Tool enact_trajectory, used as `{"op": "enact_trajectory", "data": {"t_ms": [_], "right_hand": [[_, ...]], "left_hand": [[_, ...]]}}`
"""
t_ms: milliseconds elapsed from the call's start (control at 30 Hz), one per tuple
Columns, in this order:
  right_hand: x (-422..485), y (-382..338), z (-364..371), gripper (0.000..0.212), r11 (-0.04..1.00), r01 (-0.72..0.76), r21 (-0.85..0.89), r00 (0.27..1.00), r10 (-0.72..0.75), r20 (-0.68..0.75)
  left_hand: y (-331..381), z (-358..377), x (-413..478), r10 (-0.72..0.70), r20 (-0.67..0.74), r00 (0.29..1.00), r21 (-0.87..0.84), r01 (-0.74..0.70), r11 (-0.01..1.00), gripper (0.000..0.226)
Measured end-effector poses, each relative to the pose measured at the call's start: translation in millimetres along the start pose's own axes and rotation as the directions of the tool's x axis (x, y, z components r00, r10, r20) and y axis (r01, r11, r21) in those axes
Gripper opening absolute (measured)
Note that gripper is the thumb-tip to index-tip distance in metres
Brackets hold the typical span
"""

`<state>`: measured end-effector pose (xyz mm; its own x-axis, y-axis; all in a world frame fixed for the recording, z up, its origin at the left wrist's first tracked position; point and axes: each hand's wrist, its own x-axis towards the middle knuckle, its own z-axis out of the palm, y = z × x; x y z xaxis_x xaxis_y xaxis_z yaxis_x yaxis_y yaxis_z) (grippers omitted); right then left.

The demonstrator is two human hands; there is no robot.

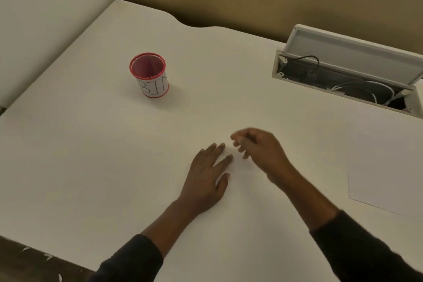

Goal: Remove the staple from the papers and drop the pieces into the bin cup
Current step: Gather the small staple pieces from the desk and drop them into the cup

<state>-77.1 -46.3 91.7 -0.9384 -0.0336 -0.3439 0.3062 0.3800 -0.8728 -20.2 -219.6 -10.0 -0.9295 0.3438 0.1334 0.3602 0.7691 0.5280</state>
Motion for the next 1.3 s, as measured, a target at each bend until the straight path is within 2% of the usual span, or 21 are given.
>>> {"op": "enact_trajectory", "data": {"t_ms": [100, 200, 267, 333, 367, 433, 600, 767, 867, 1000, 1167, 1300], "right_hand": [[-27, 46, 7, 0.018, 0.997, -0.047, -0.053, 0.998, 0.045, -0.043], [-39, 68, 13, 0.024, 0.965, 0.090, -0.245, 0.985, -0.122, -0.119], [-45, 76, 16, 0.034, 0.874, 0.190, -0.448, 0.959, -0.263, -0.107], [-49, 81, 18, 0.045, 0.717, 0.212, -0.664, 0.945, -0.324, -0.048], [-50, 82, 18, 0.049, 0.642, 0.214, -0.736, 0.941, -0.338, -0.021], [-49, 83, 21, 0.053, 0.567, 0.212, -0.796, 0.939, -0.343, 0.006], [-44, 81, 27, 0.055, 0.529, 0.251, -0.811, 0.933, -0.355, 0.057], [-63, 89, 19, 0.056, 0.521, 0.191, -0.832, 0.934, -0.358, -0.009], [-74, 93, 25, 0.059, 0.480, 0.175, -0.860, 0.940, -0.342, 0.001], [-69, 89, 35, 0.057, 0.491, 0.188, -0.851, 0.938, -0.347, 0.007], [-54, 90, 32, 0.041, 0.657, 0.173, -0.734, 0.913, -0.386, -0.130], [-41, 86, 33, 0.034, 0.704, 0.197, -0.683, 0.905, -0.398, -0.149]], "left_hand": [[1, -1, -8, 0.033, 0.030, 0.999, 0.030, -0.034, 0.999, 0.050], [2, -4, -16, 0.006, 0.022, 1.000, 0.021, -0.006, 1.000, 0.051], [5, -6, -24, -0.031, 0.043, 0.999, 0.066, 0.028, 0.997, 0.054], [8, -6, -33, -0.058, 0.074, 0.996, 0.133, 0.047, 0.990, 0.058], [10, -5, -36, -0.068, 0.086, 0.994, 0.157, 0.054, 0.986, 0.059], [13, -4, -37, -0.092, 0.103, 0.990, 0.192, 0.071, 0.979, 0.061], [20, -2, -28, -0.123, 0.122, 0.985, 0.205, 0.097, 0.974, 0.061], [12, -5, -33, -0.139, 0.116, 0.983, 0.215, 0.112, 0.970, 0.064], [13, -4, -35, -0.154, 0.137, 0.979, 0.247, 0.117, 0.962, 0.065], [17, -3, -29, -0.146, 0.125, 0.981, 0.234, 0.113, 0.966, 0.061], [15, -5, -23, -0.122, 0.026, 0.992, 0.121, 0.118, 0.986, 0.052], [10, -3, -15, -0.136, -0.143, 0.980, 0.032, 0.142, 0.989, 0.039]]}}
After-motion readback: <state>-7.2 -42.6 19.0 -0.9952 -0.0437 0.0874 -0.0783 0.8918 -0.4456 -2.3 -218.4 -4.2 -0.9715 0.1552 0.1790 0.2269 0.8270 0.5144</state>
